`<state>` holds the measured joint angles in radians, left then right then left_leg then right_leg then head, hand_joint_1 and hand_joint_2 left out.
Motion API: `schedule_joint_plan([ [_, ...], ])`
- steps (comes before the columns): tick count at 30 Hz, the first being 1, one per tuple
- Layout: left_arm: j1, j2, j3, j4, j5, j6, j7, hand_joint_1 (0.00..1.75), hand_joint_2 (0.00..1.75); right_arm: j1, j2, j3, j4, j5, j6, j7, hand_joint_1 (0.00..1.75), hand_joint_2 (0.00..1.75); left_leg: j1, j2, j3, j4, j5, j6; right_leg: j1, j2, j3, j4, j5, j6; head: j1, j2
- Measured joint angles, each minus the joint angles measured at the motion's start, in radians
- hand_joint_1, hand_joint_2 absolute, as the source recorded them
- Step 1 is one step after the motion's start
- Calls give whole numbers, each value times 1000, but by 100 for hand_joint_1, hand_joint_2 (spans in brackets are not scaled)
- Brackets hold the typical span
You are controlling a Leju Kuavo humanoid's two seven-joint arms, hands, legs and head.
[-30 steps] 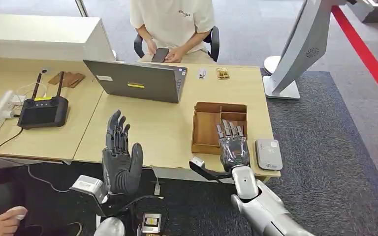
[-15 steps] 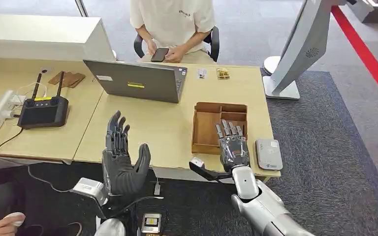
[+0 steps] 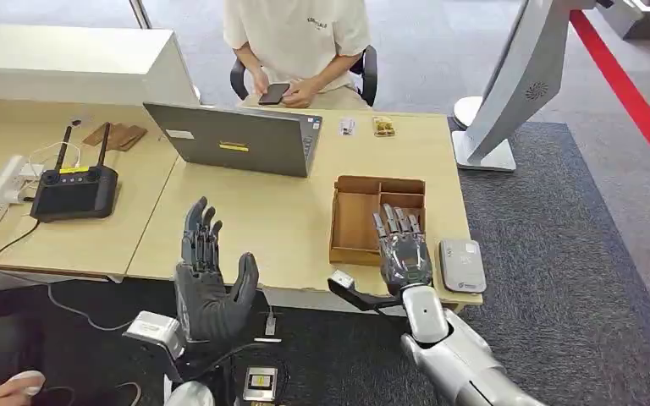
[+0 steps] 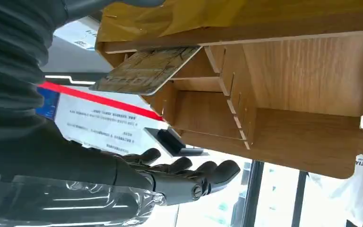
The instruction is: Pass the card to the sensor for recognition and then transmit it.
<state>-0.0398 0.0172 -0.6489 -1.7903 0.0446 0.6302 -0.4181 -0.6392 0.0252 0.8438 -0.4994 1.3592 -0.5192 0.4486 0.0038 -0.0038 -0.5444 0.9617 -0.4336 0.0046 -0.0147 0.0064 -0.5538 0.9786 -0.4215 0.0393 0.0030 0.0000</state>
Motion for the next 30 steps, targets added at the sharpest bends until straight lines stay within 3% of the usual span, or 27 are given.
schedule_joint_plan([
  [30, 1, 1, 0, 0, -11, 0, 13, 0, 175, 1, -29, -1, -6, -7, 15, 21, 0, 175, 0, 0, 0, 0, 0, 0, 0, 0, 0, 0, 0, 0, 0, 0],
])
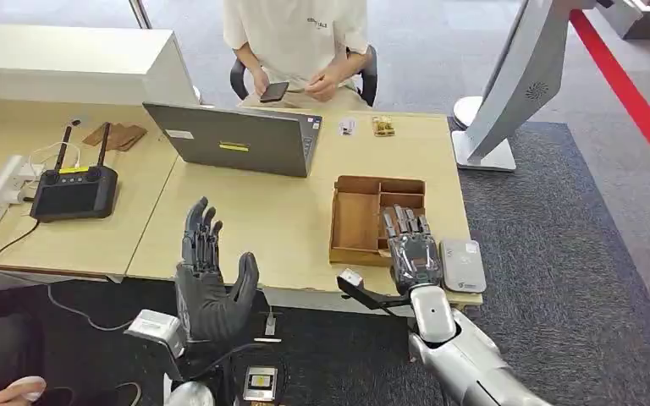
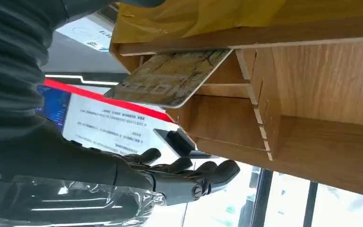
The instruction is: Pass the card to the sensor for recognition and then transmit it.
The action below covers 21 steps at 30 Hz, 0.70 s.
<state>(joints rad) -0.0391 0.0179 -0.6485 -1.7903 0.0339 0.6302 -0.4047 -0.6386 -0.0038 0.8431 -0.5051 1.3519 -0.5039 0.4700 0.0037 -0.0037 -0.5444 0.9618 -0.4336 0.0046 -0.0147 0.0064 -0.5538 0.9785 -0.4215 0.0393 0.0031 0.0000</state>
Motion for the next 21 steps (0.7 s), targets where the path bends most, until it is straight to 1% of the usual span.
schedule_joint_plan([
  [9, 3, 0, 1, 0, -3, 0, -2, 0, 175, 0, -4, 0, 0, 0, -4, -7, 0, 175, 0, 0, 0, 0, 0, 0, 0, 0, 0, 0, 0, 0, 0, 0],
  [10, 3, 0, 1, 0, -3, 0, -3, 0, 175, 0, -4, 0, 0, 0, -4, -8, 157, 175, 0, 0, 0, 0, 0, 0, 0, 0, 0, 0, 0, 0, 0, 0],
  [11, 3, 0, 1, 0, -3, 0, -3, 0, 175, 0, -4, 0, 0, 0, -4, -8, 175, 175, 0, 0, 0, 0, 0, 0, 0, 0, 0, 0, 0, 0, 0, 0],
  [21, 0, 0, 1, 0, 7, 0, -2, 0, 175, 0, -8, -16, 0, -20, -5, -21, 175, 175, 0, 0, 0, 0, 0, 0, 0, 0, 0, 0, 0, 0, 0, 0],
])
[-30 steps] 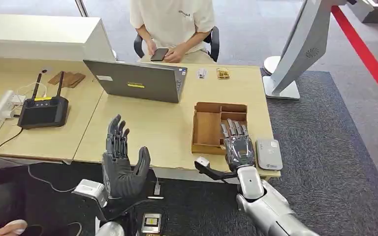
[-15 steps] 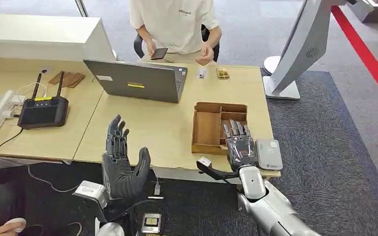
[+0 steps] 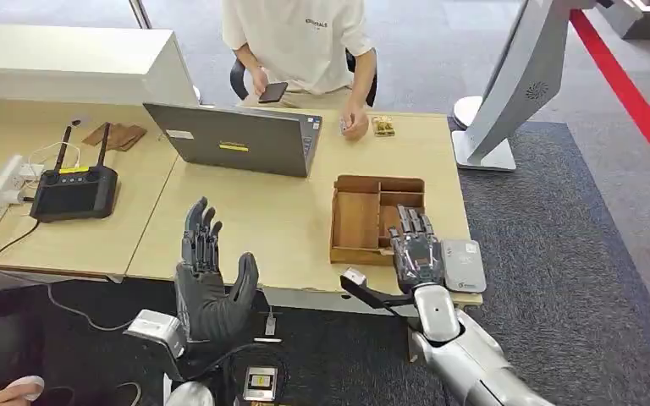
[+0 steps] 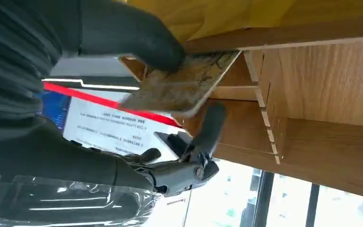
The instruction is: Pass the card to the sensor for recognition and then transmit it.
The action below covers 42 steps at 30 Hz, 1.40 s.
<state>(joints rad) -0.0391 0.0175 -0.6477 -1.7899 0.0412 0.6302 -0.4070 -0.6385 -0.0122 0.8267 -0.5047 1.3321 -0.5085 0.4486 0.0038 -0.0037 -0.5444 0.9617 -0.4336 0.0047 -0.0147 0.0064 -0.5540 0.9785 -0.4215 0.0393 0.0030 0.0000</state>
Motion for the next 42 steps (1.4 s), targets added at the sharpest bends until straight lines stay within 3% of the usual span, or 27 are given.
schedule_joint_plan([
  [19, -11, 0, 0, 2, 10, 0, -2, 0, 175, 0, -5, -7, 0, -12, -9, 0, 175, 175, 0, 0, 0, 0, 0, 0, 0, 0, 0, 0, 0, 0, 0, 0],
  [28, -31, -12, 0, 22, 21, 0, -23, 0, 175, -22, -6, -19, -7, -30, -98, 0, 175, 175, 0, 0, 0, 0, 0, 0, 0, 0, 0, 0, 0, 0, 0, 0],
  [32, -32, -17, 0, 33, 27, 0, -37, 0, 175, -57, -10, -34, -77, -30, -132, 4, 175, 175, 0, 0, 0, 0, 0, 0, 0, 0, 0, 0, 1, 0, 0, 0],
  [42, -45, -19, -7, 61, 40, 0, -34, 0, 175, -83, -61, -89, -359, 37, -47, 53, 175, 175, 0, 1, 0, 0, 0, 0, 0, 0, 0, 0, 1, 0, 0, 0],
])
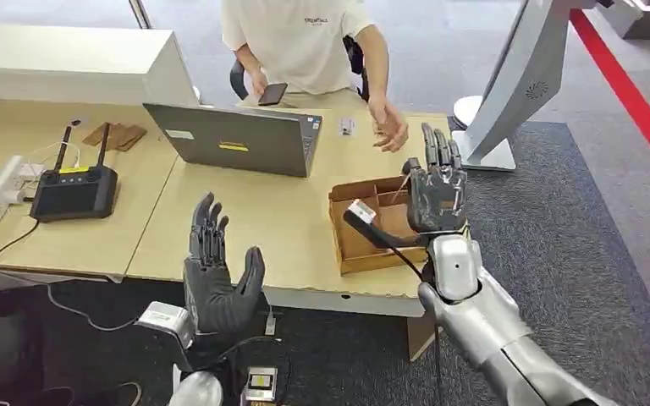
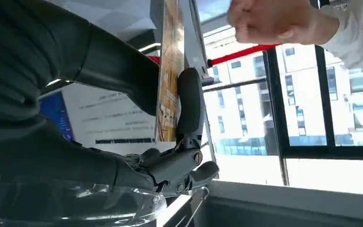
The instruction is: Pass the card to the sensor for recognition and then transmit it.
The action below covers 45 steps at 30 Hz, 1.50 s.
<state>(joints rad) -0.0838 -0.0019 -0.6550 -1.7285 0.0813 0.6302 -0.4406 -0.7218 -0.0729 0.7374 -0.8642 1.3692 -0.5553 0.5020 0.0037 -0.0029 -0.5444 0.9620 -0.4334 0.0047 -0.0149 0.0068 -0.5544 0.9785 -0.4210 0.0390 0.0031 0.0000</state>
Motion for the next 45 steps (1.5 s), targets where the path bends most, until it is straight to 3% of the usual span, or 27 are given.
schedule_joint_plan([
  [6, -31, -3, -27, 21, 40, 0, -5, 0, 175, -10, -29, -21, -103, 26, 130, 1, 175, 175, 0, 0, 0, 0, 0, 0, 0, 0, 0, 0, 0, 0, 0, 0],
  [10, -58, -4, -54, 40, 67, 0, -7, 0, 175, -59, -37, -26, -95, 4, 225, 1, 175, 175, 0, 0, 0, 0, 0, 0, 0, 0, 0, 0, 1, 0, 0, 0],
  [17, -80, -5, -102, 67, 103, 0, -15, 0, 175, -149, -34, -24, -17, -13, 279, 35, 175, 175, 0, 0, -1, 0, 0, 0, 0, 0, 0, 0, 1, 0, 0, 0],
  [24, -90, -5, -143, 90, 108, 0, 4, 0, 175, -171, -29, -21, 41, 5, 307, 52, 175, 175, 0, -1, -4, 0, 0, 0, 0, 0, -2, 0, 1, 0, 0, 0],
  [25, -91, -5, -148, 91, 106, 0, 5, 0, 175, -174, -27, -18, 49, 7, 307, 51, 33, 175, 0, -1, -4, 0, 0, 0, 0, 0, -3, 0, 0, 0, 0, 0],
  [26, -91, -5, -152, 92, 105, 0, 7, 0, 175, -177, -24, -16, 55, 8, 307, 52, 9, 175, 0, -1, -4, 0, 0, 0, 0, -1, -3, 0, 0, 0, 0, 0],
  [27, -91, -5, -155, 93, 103, 0, 8, 0, 175, -179, -21, -14, 61, 8, 307, 52, 0, 175, 0, -1, -5, 0, 0, 0, 0, -1, -3, 0, 0, 0, 0, 0],
  [43, -88, -2, -161, 94, 60, 0, 46, 0, 175, -180, -1, -8, 103, -13, 276, 54, 0, 175, 0, -1, -4, 0, 1, 0, 0, -1, -3, 1, 1, 0, 0, 0],
  [45, -85, -2, -161, 94, 51, 0, 46, 0, 175, -180, -1, -8, 103, -53, 245, 43, 0, 175, 0, -1, -4, 0, 1, 0, 0, -1, -3, 1, 1, 0, 0, 0],
])
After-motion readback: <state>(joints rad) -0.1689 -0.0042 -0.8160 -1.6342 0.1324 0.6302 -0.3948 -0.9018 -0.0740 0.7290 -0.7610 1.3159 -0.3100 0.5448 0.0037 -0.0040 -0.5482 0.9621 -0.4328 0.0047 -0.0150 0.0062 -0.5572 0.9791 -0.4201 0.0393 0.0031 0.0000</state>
